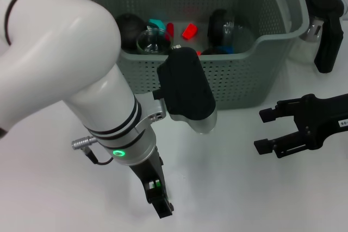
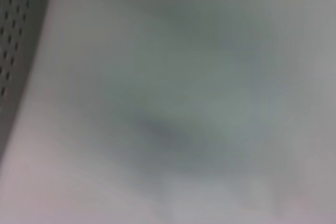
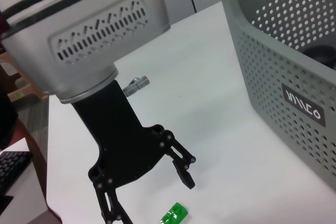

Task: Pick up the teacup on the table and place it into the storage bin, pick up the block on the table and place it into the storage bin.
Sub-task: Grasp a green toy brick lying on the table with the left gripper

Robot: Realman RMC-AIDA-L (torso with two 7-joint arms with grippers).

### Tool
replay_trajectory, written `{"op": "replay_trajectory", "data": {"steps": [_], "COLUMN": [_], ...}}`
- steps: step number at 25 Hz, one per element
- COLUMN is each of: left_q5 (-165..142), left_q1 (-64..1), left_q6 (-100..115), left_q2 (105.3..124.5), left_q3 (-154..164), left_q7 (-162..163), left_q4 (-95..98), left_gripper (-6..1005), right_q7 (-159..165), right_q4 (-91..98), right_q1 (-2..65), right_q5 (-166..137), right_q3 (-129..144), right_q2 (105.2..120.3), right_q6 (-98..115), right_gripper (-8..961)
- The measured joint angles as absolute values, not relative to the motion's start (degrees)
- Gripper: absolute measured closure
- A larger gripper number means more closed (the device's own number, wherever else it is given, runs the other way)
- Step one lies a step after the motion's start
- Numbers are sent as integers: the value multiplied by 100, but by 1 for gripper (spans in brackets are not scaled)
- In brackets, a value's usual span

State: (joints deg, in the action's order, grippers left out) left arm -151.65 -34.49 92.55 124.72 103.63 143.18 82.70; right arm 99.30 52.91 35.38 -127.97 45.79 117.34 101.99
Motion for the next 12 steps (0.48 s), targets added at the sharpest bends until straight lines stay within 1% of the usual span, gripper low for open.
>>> {"op": "replay_trajectory", "data": {"steps": [12], "left_q5": [-15011], "left_q1": [-3569], "left_q6": [9022], "left_q2": [12472], "left_q3": [10357], "left_q7": [14552], "left_q4": [7906], "left_gripper": [71], "right_q7": [9983], "right_q4": [5291], "right_q1": [3542], "right_q5": [-12796], "right_q3": [4578], "right_q2": [11733], "right_q6": [10146], "right_gripper": [26]}}
